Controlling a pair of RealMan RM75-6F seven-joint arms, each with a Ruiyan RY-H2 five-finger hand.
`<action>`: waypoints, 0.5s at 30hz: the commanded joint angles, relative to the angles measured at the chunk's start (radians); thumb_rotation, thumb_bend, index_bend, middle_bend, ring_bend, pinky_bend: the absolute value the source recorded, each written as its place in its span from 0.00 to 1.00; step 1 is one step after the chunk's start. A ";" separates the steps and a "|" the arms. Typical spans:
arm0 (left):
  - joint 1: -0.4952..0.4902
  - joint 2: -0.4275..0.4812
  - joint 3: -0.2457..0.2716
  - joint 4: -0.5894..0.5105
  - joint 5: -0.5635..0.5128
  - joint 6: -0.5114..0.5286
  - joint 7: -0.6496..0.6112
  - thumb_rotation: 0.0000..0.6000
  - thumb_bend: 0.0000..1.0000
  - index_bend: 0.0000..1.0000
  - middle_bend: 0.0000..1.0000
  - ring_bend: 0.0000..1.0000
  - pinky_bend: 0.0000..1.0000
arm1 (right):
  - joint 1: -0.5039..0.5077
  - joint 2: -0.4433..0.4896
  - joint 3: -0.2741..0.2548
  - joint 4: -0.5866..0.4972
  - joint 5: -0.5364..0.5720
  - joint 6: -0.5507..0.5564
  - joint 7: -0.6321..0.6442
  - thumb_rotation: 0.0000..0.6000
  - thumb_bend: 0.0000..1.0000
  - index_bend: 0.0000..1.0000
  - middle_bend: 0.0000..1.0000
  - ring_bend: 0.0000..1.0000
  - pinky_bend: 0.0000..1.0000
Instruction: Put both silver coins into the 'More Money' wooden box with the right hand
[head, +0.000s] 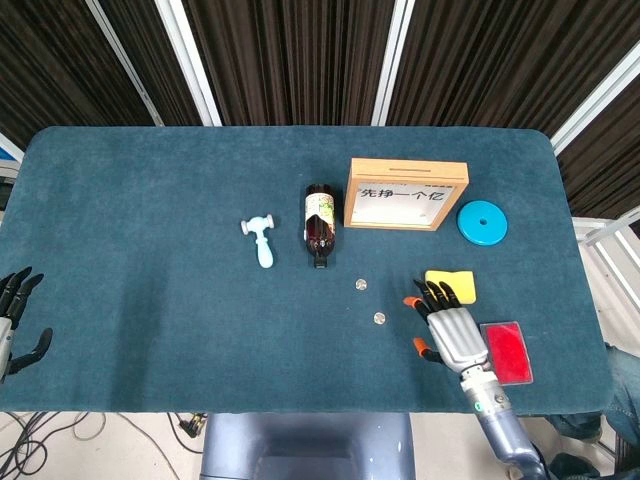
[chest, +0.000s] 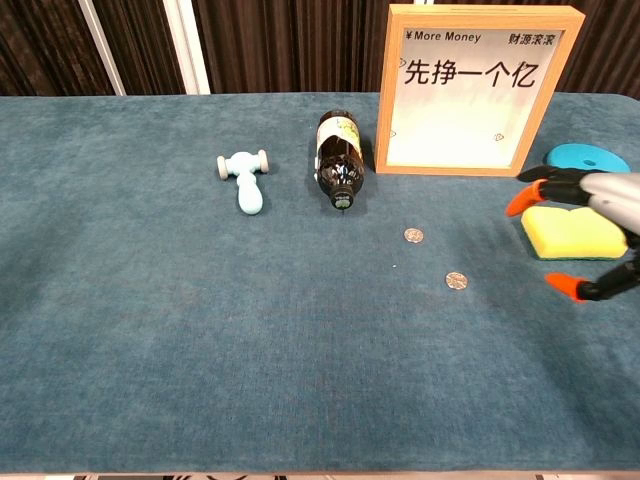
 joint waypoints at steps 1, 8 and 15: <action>-0.001 0.000 -0.001 -0.001 -0.003 -0.002 -0.001 1.00 0.40 0.10 0.00 0.00 0.00 | 0.027 -0.048 0.009 0.045 0.011 -0.012 -0.015 1.00 0.41 0.29 0.05 0.00 0.00; -0.001 0.000 -0.003 -0.003 -0.008 -0.004 -0.002 1.00 0.40 0.10 0.00 0.00 0.00 | 0.057 -0.123 0.014 0.120 0.026 -0.028 -0.002 1.00 0.42 0.34 0.05 0.00 0.00; 0.000 0.001 -0.004 -0.004 -0.014 -0.007 -0.007 1.00 0.40 0.10 0.00 0.00 0.00 | 0.060 -0.166 -0.004 0.165 0.010 -0.009 0.016 1.00 0.43 0.38 0.05 0.00 0.00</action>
